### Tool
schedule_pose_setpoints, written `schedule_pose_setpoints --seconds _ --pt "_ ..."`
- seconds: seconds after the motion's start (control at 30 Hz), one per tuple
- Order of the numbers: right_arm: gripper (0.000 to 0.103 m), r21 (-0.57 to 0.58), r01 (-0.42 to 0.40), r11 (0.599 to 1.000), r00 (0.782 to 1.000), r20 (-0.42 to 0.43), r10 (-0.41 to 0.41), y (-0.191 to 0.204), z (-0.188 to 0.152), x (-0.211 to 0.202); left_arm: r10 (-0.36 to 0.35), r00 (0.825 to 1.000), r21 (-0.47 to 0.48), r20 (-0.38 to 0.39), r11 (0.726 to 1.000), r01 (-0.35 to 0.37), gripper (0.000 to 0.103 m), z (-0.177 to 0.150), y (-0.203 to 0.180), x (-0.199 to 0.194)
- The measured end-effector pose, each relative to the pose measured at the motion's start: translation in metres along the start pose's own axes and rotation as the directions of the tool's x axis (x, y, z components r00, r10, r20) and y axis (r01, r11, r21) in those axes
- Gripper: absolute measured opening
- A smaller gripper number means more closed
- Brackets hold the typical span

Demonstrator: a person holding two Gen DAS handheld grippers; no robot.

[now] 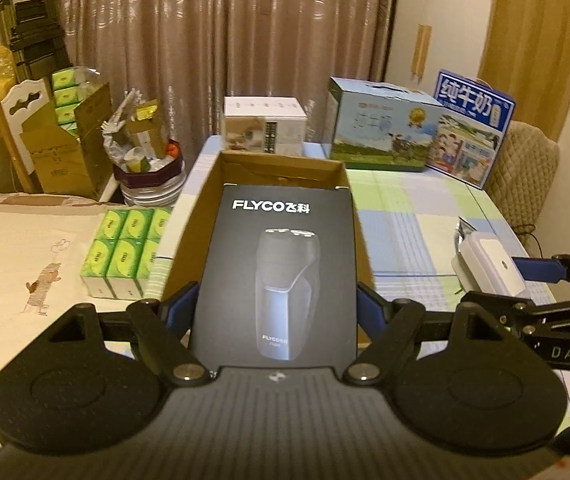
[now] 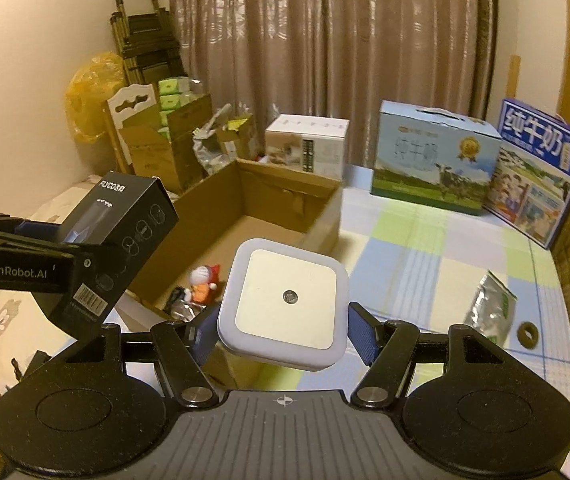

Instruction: Organize objects

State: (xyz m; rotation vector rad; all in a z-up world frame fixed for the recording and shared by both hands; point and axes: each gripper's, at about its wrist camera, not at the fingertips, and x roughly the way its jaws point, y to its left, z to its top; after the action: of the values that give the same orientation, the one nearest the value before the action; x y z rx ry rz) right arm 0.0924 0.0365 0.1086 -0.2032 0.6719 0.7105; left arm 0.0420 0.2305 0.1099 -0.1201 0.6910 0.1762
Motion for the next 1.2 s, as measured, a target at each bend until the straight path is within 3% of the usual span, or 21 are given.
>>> schedule_pose_setpoints --seconds 0.7,1.2 --pt "0.064 -0.029 -0.025 0.999 1.0 -0.014 0.025 0.022 0.016 0.038 0.015 1.0 -0.012 -0.004 1.0 -0.015 0.077 0.01 0.028 0.018" --pt "0.064 -0.023 -0.037 0.999 0.999 -0.022 0.037 0.023 0.028 0.071 0.023 0.999 0.014 -0.033 1.0 -0.023 0.077 0.026 0.042 0.054"
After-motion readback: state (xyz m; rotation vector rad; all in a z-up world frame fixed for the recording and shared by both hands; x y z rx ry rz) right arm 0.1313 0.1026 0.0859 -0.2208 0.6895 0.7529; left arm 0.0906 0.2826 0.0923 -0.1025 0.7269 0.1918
